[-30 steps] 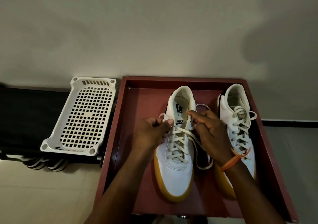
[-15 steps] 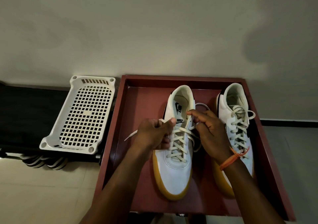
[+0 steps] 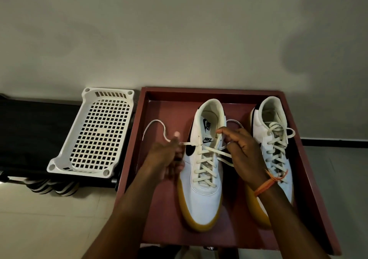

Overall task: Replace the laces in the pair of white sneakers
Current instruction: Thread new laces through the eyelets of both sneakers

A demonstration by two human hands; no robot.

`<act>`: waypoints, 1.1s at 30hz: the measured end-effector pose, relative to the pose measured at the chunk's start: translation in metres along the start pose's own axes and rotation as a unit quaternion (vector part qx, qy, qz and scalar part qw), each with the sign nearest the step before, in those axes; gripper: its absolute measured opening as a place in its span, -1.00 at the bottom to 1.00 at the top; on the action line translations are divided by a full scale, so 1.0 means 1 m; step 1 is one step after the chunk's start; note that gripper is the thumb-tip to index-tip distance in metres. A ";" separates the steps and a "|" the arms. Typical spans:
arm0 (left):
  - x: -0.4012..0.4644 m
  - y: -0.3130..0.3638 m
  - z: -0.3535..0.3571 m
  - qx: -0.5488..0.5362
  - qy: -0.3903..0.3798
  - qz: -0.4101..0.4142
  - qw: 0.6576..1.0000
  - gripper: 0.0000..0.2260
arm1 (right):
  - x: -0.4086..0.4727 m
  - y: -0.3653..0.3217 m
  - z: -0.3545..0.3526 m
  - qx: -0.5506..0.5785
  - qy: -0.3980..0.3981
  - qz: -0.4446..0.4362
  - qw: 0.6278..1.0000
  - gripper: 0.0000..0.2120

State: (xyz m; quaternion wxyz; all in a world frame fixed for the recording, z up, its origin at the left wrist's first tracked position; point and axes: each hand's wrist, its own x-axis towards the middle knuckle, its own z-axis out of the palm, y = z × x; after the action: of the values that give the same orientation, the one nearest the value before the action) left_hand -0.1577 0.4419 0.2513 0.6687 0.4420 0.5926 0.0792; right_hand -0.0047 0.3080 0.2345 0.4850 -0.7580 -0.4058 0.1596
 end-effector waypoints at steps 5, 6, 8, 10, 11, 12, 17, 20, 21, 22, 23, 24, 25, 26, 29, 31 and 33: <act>-0.015 0.009 0.013 0.064 -0.109 0.029 0.992 -0.49 | -0.001 -0.001 0.001 0.025 0.002 0.020 0.999 -0.55; -0.016 0.007 0.014 0.065 -0.127 0.047 0.989 -0.55 | -0.001 -0.002 0.002 0.027 0.003 0.021 0.999 -0.56; -0.018 0.004 0.019 0.038 -0.135 0.088 0.986 -0.67 | -0.001 -0.002 0.003 0.027 0.004 0.025 0.999 -0.58; -0.018 0.003 0.022 -0.011 -0.117 0.104 0.988 -0.77 | -0.001 -0.003 0.002 0.029 0.006 0.028 0.999 -0.58; -0.016 0.004 0.022 -0.032 -0.105 0.104 0.988 -0.80 | -0.001 -0.003 0.002 0.031 0.006 0.029 0.999 -0.58; -0.015 0.005 0.022 -0.043 -0.097 0.104 0.989 -0.81 | -0.001 -0.003 0.002 0.032 0.006 0.030 0.999 -0.58; -0.005 0.002 0.018 -0.061 -0.031 0.153 0.986 -0.79 | -0.001 -0.007 0.001 0.031 0.004 0.031 0.999 -0.58; 0.011 0.003 -0.002 -0.134 0.115 0.178 0.968 -0.76 | -0.001 -0.005 -0.001 0.033 0.002 0.032 0.999 -0.57; 0.017 0.002 -0.009 -0.150 0.132 0.169 0.965 -0.75 | -0.001 -0.005 -0.001 0.034 0.002 0.032 0.999 -0.56; 0.019 0.002 -0.013 -0.139 0.120 0.151 0.971 -0.73 | -0.002 -0.004 0.000 0.035 0.005 0.032 0.999 -0.56; 0.017 0.003 -0.015 -0.108 0.084 0.119 0.983 -0.70 | -0.002 -0.003 0.001 0.040 0.007 0.034 0.999 -0.55; 0.011 0.004 -0.014 -0.068 0.033 0.078 0.994 -0.64 | -0.002 -0.002 0.002 0.045 0.007 0.037 0.998 -0.55; 0.004 0.007 -0.010 -0.018 -0.022 0.037 0.999 -0.57 | -0.001 -0.002 0.002 0.050 0.006 0.040 0.998 -0.56; -0.003 0.010 -0.006 0.032 -0.071 0.006 0.997 -0.51 | -0.001 -0.001 0.001 0.052 0.006 0.042 0.998 -0.56; -0.015 0.014 0.005 0.089 -0.141 -0.021 0.986 -0.53 | -0.001 -0.001 0.001 0.047 0.006 0.036 0.998 -0.57; -0.014 0.010 0.012 0.042 -0.138 -0.002 0.990 -0.68 | -0.001 -0.002 0.002 0.045 0.005 0.033 0.998 -0.57; -0.012 0.006 0.017 -0.039 -0.117 0.035 0.992 -0.80 | -0.001 -0.002 0.002 0.042 0.005 0.027 0.999 -0.56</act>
State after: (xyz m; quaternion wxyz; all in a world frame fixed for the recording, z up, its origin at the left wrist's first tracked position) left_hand -0.1438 0.4293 0.2619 0.7469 0.4421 0.4913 0.0732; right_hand -0.0077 0.3091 0.2350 0.5143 -0.7481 -0.3761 0.1856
